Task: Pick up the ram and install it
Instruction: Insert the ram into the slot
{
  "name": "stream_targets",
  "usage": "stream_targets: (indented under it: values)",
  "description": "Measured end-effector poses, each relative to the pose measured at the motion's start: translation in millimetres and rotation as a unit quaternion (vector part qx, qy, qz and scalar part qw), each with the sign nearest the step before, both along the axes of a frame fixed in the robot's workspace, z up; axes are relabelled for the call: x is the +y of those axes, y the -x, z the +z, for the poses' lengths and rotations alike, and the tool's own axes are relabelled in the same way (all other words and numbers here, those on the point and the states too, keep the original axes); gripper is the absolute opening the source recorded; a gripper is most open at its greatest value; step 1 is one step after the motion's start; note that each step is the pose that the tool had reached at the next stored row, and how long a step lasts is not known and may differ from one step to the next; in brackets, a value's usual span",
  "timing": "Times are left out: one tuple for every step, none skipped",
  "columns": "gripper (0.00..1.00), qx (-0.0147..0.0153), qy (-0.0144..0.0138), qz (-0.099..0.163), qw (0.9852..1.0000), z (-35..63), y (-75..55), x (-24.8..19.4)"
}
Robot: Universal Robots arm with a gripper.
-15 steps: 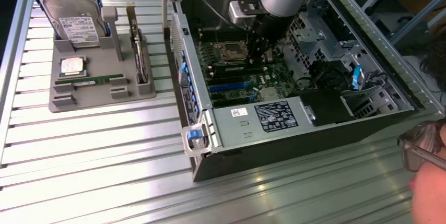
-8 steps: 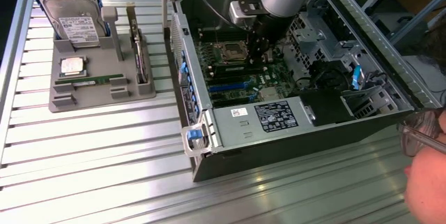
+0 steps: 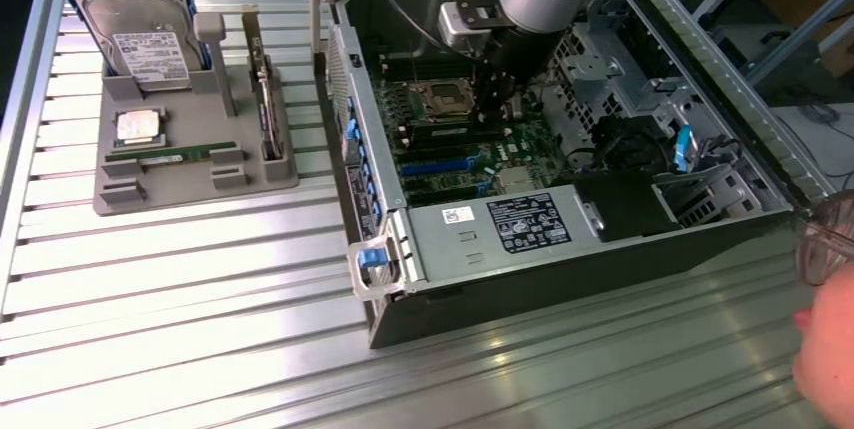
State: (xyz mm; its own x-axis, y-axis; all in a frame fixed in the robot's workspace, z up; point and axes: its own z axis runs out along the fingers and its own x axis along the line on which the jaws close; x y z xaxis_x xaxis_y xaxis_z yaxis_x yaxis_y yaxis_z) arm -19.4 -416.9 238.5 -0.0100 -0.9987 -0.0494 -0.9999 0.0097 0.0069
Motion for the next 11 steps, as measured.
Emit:
stream_targets:
  values:
    - [0.12,0.0,0.0,0.0,1.0,0.0,0.0,0.3]
    - [0.12,0.0,0.0001,0.0,1.0,-0.1,0.0,0.3]
    - [0.12,0.0,0.0001,0.0,1.0,-0.6,0.0,0.3]
    - [0.12,0.0,0.0001,0.0,1.0,-1.0,0.0,0.3]
    - [0.12,0.0,0.0001,0.0,1.0,-1.1,0.0,0.3]
    - [0.12,0.0,0.0001,0.0,1.0,-1.2,0.0,0.3]
    - [0.12,0.0,0.0001,0.0,1.0,-1.2,-0.2,0.3]
    - [0.12,0.0,0.0,0.0,1.0,-1.2,-0.6,0.3]
    - [0.12,0.0,0.0,0.0,1.0,-1.2,-0.6,0.3]
    - [0.12,0.0,0.0,0.0,1.0,-1.2,-0.6,0.3]
    - [0.12,0.0,0.0,0.0,1.0,-1.2,-0.6,0.3]
